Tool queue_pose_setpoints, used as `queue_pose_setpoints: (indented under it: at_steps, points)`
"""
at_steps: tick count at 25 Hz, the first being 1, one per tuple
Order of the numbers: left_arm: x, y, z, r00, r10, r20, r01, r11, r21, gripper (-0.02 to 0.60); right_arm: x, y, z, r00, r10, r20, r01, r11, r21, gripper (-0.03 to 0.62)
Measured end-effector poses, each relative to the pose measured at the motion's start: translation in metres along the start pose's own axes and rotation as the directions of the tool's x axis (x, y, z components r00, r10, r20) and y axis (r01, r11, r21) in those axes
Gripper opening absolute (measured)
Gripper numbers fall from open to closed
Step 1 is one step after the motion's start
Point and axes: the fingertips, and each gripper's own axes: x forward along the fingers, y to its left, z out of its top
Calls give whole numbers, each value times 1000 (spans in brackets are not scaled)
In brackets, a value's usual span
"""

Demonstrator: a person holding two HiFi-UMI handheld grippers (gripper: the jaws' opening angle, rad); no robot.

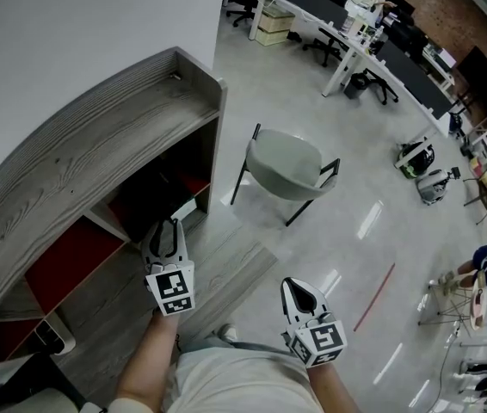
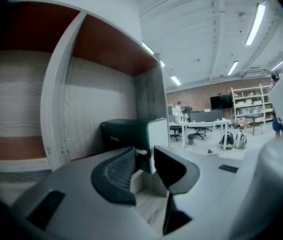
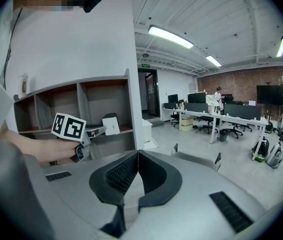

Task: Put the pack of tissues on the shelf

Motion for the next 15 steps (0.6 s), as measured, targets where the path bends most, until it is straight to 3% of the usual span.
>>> queue_pose_setpoints:
  at_steps: [7,15]
  points:
    - [-15,-1,-4,999,-25,-20,25,1000,-14,126,1,7,1,1000,27,15,-28,1000,1,28]
    - [-54,0,8,998,-68,1,68,997,-43,31,6,23,12,994,100,51,-101,995,0,28]
